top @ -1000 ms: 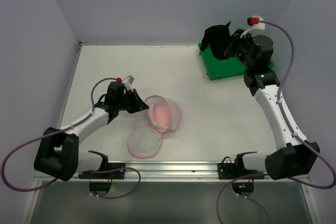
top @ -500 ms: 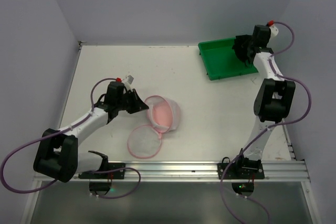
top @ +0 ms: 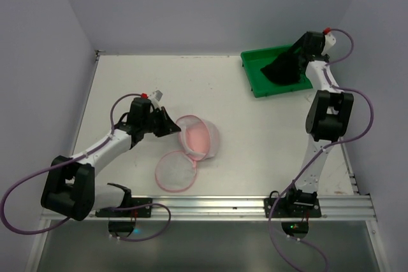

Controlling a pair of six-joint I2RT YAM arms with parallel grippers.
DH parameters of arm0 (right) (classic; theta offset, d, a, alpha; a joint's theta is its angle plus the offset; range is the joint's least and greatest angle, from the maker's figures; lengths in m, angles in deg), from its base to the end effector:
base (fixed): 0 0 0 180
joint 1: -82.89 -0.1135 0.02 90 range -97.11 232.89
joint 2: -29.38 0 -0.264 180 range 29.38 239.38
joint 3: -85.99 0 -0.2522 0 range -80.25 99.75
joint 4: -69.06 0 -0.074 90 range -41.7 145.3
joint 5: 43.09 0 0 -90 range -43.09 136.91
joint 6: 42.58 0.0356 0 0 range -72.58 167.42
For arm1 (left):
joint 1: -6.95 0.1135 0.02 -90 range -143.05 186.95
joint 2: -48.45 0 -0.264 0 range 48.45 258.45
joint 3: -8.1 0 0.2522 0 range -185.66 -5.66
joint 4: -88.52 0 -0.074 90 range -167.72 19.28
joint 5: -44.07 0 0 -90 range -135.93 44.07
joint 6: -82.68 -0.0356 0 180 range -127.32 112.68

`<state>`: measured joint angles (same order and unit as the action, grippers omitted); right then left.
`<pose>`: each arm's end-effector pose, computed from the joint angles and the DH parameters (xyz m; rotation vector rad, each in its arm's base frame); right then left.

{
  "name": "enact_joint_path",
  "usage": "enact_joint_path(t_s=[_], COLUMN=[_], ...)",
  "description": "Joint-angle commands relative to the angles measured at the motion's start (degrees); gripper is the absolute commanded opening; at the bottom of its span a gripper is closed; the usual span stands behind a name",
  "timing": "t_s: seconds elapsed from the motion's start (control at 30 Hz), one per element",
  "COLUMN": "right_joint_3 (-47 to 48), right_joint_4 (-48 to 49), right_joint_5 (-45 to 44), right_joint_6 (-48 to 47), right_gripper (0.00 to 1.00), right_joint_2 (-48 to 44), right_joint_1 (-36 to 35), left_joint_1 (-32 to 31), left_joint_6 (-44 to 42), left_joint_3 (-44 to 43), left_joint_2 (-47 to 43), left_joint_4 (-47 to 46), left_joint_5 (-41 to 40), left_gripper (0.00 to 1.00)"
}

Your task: Unzip the laundry bag and remove the bra

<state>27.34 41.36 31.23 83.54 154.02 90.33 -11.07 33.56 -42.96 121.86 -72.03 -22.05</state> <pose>0.5091 -0.0762 0.2605 0.9237 1.8742 0.0141 0.2402 -0.0933 0.1996 -0.2558 2.4227 -0.9800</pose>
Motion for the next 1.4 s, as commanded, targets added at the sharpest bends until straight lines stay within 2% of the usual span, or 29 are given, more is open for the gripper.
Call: enact_joint_path(t_s=[0.0, 0.1, 0.2, 0.3, 0.37, 0.4, 0.47, 0.5, 0.57, 0.7, 0.83, 0.93, 1.03, 1.17, 1.37], right_joint_3=[-5.9, -12.6, -19.9, -28.4, -34.0, -35.2, -36.9, -36.9, -36.8, -35.8, -34.8, -34.4, -34.2, -35.9, -37.5], right_joint_4=[0.9, 0.9, 1.1, 2.1, 3.6, 3.4, 2.4, 1.6, 1.5, 2.9, 4.2, 3.4, 0.7, -1.3, -3.8], right_joint_5=[-0.2, 2.9, 10.6, 16.6, 18.8, 21.1, 21.4, 21.2, 21.5, 22.0, 23.1, 21.5, 16.1, 11.6, 8.4], right_joint_6=[-0.4, -5.2, -12.1, -17.8, -20.5, -21.2, -23.2, -23.8, -25.3, -23.8, -22.0, -20.5, -19.9, -18.5, -19.2], right_gripper=[0.96, 0.99, 0.99, 0.97, 0.93, 0.91, 0.89, 0.87, 0.84, 0.69, 0.59, 0.57, 0.58, 0.64, 0.84], right_joint_2=[-12.8, -21.0, -29.8, -38.3, -41.3, -42.3, -43.1, -42.9, -41.3, -36.4, -30.7, -25.8, -22.9, -22.5, -22.6], right_joint_1=[-0.5, -3.7, -7.6, -20.0, -25.8, -31.6, -37.5, -43.3, -48.6, -57.5, -59.5, -59.5, -59.2, -58.3, -57.2], left_joint_1=[-0.2, -0.2, -0.2, -0.2, -0.2, -0.2, -0.2, -0.2, -0.2, -0.2, -0.2, -0.2, -0.2, -0.2, -0.2], left_joint_6=[-1.3, -1.5, -1.5, -1.5, -1.6, -2.0, -2.6, -2.6, -2.7, -2.5, -2.3, -2.1, -2.1, -2.5, -2.4], left_joint_3=[-2.9, -3.5, -3.9, -4.8, -5.1, -5.3, -5.9, -5.9, -5.6, -4.0, -2.9, -2.3, -1.9, -1.3, -0.3], left_joint_2=[-0.2, 0.1, 0.9, 1.9, 2.4, 2.5, 2.7, 2.5, 2.0, 1.2, 0.1, -0.3, -1.1, -1.7, -1.1], left_joint_4=[0.4, 0.5, -0.1, -0.4, -0.7, -0.2, 0.5, 0.6, 0.7, 0.7, 0.5, 0.5, 0.7, 1.0, 0.1], left_joint_5=[1.3, 1.1, 1.2, 1.3, 1.0, 0.5, 0.0, -0.2, -0.8, -1.1, -1.7, -1.6, -1.9, -2.3, -2.0], left_gripper=[0.00, 0.00, 0.00, 0.00, 0.00, 0.00, 0.00, 0.00, 0.00, 0.00, 0.00, 0.00, 0.00, 0.00, 0.00])
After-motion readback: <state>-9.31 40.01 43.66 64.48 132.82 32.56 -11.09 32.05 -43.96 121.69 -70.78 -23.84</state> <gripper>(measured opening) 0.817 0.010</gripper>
